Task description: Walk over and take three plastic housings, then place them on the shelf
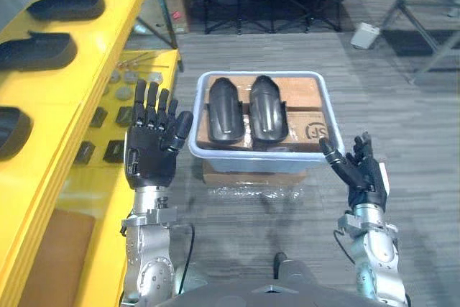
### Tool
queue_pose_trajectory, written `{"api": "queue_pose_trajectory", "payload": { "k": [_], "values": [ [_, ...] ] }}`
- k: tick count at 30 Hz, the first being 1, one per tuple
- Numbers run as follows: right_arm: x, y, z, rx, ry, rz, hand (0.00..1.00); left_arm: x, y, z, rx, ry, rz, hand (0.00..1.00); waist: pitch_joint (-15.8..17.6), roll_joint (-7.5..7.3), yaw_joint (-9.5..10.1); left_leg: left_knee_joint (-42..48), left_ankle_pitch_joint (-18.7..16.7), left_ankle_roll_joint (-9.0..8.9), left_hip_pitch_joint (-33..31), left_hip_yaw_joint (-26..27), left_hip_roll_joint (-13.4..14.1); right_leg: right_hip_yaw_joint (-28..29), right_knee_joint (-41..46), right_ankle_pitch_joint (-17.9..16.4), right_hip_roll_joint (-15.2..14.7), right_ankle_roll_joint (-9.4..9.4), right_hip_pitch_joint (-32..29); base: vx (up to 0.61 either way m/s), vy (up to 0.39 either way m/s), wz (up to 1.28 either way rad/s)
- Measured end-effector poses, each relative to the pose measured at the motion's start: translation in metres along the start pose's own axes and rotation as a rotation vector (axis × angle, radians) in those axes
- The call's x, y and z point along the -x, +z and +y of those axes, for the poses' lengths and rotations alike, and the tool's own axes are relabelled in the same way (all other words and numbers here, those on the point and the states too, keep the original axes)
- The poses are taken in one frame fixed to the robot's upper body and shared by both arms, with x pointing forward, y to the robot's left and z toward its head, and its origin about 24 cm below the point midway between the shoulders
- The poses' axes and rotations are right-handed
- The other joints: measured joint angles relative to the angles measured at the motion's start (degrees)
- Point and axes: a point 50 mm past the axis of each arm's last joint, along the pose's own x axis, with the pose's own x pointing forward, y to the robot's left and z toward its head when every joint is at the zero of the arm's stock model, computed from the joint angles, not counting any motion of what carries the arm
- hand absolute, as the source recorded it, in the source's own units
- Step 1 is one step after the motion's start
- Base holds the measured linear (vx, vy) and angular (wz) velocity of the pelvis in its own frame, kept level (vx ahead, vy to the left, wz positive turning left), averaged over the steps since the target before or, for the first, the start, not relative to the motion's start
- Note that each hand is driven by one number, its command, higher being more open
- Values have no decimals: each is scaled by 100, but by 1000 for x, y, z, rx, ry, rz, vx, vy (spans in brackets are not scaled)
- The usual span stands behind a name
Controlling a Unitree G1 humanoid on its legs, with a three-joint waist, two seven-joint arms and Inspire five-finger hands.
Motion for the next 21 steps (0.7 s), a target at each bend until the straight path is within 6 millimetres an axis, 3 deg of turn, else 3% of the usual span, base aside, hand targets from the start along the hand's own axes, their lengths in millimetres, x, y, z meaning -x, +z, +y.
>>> {"api": "queue_pose_trajectory", "payload": {
  "k": [3,6,8,11,13,16,17,19,21],
  "values": [
    [2,-8,-14,-9,-74,73,100,-1,-2,0,-3,-11,6,100,35,-14,-107,-171,6,-6,-102,5,-155,39,-242,214,-121,106,-112,-41,54,-11],
    [1,-24,-16,19,-120,159,100,-1,-5,-3,6,-28,27,100,62,-36,-70,-461,66,-137,-66,-43,-331,38,-489,443,-264,203,-101,-72,122,5],
    [-6,-30,-11,11,-144,181,100,-2,-7,-5,2,-50,42,100,145,-52,14,-451,67,-178,-77,-38,-413,42,-612,605,-329,225,-81,-97,98,-7],
    [-37,-24,-4,-13,-188,149,100,-6,-7,-7,-52,-112,86,100,306,-119,65,-292,25,-206,-328,-79,-525,-27,-964,901,-441,257,-54,-149,87,2],
    [-72,0,-7,6,-230,68,100,-16,-6,-13,-179,-170,94,100,562,-149,111,-96,27,-180,-688,-209,-615,-151,-1219,1101,-511,215,-129,-183,88,26],
    [-124,56,-27,77,-304,-82,100,-32,-13,-21,-319,-196,118,100,1002,-45,242,195,179,-167,-1343,-487,-697,-368,-1435,1382,-541,181,-394,-202,75,33],
    [-133,69,-30,86,-318,-111,100,-34,-15,-20,-330,-190,129,100,1098,-18,265,228,202,-163,-1446,-531,-704,-411,-1479,1439,-541,186,-428,-184,47,32],
    [-159,118,-49,79,-370,-203,100,-35,-25,-17,-336,-174,185,100,1420,130,390,316,317,-162,-1782,-665,-729,-504,-1556,1630,-526,262,-605,-101,16,26],
    [-173,149,-59,84,-398,-238,100,-31,-37,-12,-340,-162,245,100,1505,274,480,381,350,-155,-2020,-765,-736,-592,-1561,1701,-504,261,-760,-45,20,17]
  ]
}}
